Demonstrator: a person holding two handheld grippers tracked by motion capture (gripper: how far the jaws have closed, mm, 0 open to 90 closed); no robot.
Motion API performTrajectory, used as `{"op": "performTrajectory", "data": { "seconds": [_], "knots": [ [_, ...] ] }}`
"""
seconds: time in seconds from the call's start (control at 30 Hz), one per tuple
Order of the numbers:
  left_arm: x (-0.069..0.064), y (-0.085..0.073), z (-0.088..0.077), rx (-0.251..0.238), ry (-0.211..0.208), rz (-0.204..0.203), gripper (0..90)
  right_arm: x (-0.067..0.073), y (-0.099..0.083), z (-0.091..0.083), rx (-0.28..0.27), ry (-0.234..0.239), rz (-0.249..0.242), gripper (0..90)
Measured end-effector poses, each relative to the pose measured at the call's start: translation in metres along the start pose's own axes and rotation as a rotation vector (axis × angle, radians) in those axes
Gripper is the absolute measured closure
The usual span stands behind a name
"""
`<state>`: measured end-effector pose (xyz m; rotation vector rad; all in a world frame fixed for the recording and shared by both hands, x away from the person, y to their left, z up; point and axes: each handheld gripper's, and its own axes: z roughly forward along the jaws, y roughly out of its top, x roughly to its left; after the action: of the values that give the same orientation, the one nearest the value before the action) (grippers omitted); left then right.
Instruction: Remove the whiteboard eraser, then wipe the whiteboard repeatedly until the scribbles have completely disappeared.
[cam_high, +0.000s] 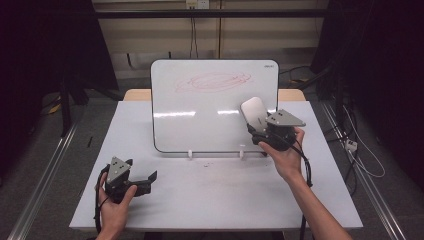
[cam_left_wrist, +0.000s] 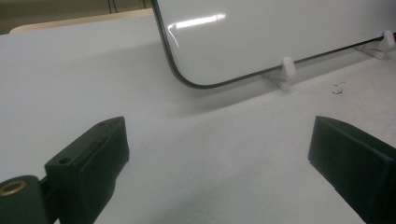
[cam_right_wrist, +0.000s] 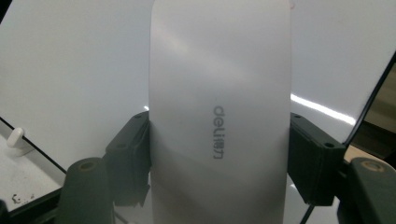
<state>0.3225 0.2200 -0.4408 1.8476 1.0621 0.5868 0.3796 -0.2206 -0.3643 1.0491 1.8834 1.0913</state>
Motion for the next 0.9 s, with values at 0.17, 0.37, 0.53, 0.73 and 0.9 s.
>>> {"op": "performTrajectory", "data": {
  "seconds": [0.17,0.37,0.53,0.73,0.9],
  "knots": [
    [-0.002,0.001,0.000,0.002,0.003,0.009,5.0,-0.001,0.003,0.003,-0.006,-0.007,-0.005,31.4],
    [0.000,0.000,0.001,0.004,0.002,0.006,5.0,-0.005,0.010,0.005,-0.021,-0.032,-0.013,31.4],
    [0.001,-0.001,0.000,0.006,0.002,-0.001,5.0,-0.009,0.019,0.013,-0.027,-0.058,-0.020,31.4],
    [0.001,-0.001,0.000,0.004,0.001,-0.001,5.0,-0.013,0.035,0.018,-0.051,-0.085,-0.030,31.4],
    [0.001,-0.001,0.000,0.006,-0.003,-0.002,5.0,-0.008,0.043,0.023,-0.050,-0.099,-0.071,31.4]
  ]
}}
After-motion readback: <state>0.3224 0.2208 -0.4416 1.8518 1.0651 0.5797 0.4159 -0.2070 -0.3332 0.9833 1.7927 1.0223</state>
